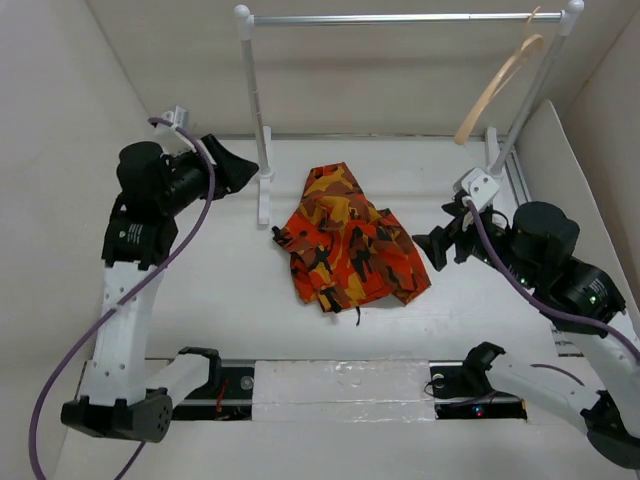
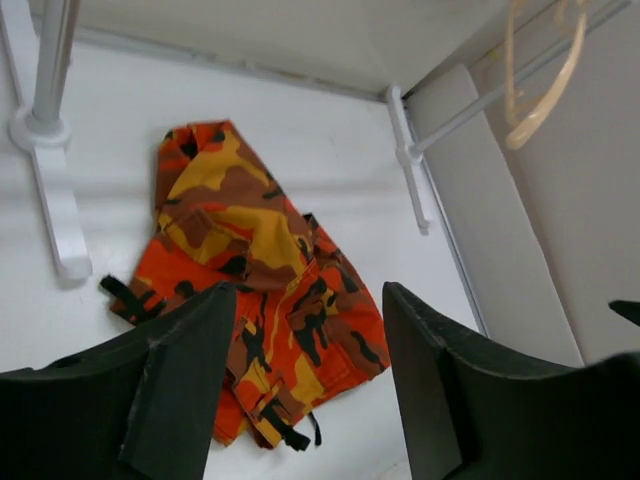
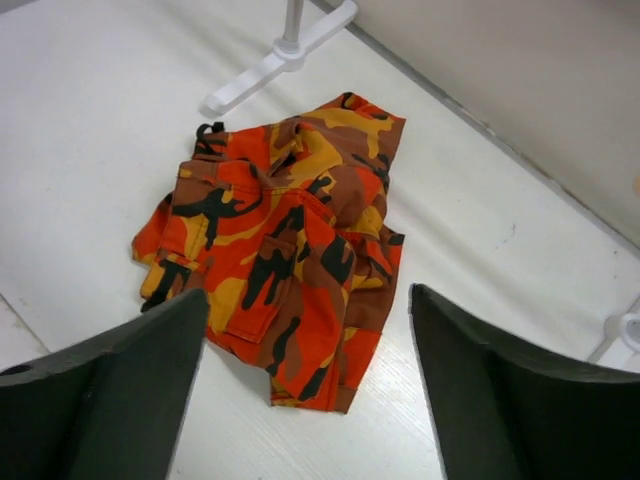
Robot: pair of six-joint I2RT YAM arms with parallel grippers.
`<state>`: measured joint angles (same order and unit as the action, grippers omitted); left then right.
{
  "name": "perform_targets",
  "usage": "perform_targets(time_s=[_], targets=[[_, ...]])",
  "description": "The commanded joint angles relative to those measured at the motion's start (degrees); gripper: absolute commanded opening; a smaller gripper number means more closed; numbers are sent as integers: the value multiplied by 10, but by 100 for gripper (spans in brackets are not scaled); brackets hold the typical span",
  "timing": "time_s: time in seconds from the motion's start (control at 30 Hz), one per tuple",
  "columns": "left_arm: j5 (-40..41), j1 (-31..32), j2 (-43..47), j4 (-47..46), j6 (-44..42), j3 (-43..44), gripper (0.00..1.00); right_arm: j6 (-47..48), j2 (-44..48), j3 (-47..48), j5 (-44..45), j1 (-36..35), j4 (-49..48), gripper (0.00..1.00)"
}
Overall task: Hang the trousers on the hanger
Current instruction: Flatten out the trousers at the center of the board.
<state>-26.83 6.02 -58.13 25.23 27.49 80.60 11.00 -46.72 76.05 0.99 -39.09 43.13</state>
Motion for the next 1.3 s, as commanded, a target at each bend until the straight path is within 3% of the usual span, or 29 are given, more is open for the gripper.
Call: perform_targets(time_s=[0.0,0.03,0.07,0.1,0.13,0.17,0.2,0.27,0.33,0.4,0.43,0.5,0.53,0.57,0.67,0.73,0.9,1.07,1.13,1.17,1.2,1.27], targets=[[-20,0,-15,-23,25,-22,58,5,-31,2,-25,-4,0,82],[-21,0,-16,-22,27,-28,57,6,-36,-1,-34,-4,-4,67],[-13,0,-16,-18,30,-30,56,6,-43,-9,-53,-4,-12,31],[-5,0,-16,-13,31,-29,54,6,-56,-10,-62,-4,-26,14],[8,0,-16,-8,31,-26,44,6,-65,-13,-70,-4,-35,4],[73,0,-11,17,32,-20,35,6,-87,-13,-86,-10,-48,0],[74,0,-11,17,33,-20,35,6,-87,-13,-86,-10,-56,0],[134,0,-5,37,35,-12,23,9,-125,-12,-100,-22,-74,0],[168,0,1,46,32,-16,3,9,-168,-8,-94,-38,-102,0],[220,0,5,57,37,-39,0,13,-207,3,-83,-70,-121,1],[229,0,7,57,48,-77,0,17,-230,13,-77,-79,-120,14],[241,0,13,55,63,-148,8,31,-305,39,-60,-112,-115,40],[236,0,18,49,74,-178,21,34,-327,45,-50,-121,-114,55],[212,0,23,27,91,-211,26,36,-366,47,-36,-127,-120,75],[181,0,57,-16,127,-324,46,31,-417,46,-20,-127,-150,90],[177,0,79,-27,142,-378,55,37,-470,52,-17,-127,-167,92],[158,0,101,-41,165,-452,67,60,-602,126,10,-137,-169,97],[109,0,114,-69,183,-517,67,67,-683,192,51,-137,-181,97],[79,0,120,-93,190,-544,67,65,-707,199,73,-137,-186,90],[70,0,120,-104,193,-553,68,64,-710,198,84,-137,-190,81],[61,0,118,-110,195,-567,68,60,-710,196,103,-137,-190,48],[56,0,102,-121,194,-573,68,46,-679,185,120,-132,-195,21]])
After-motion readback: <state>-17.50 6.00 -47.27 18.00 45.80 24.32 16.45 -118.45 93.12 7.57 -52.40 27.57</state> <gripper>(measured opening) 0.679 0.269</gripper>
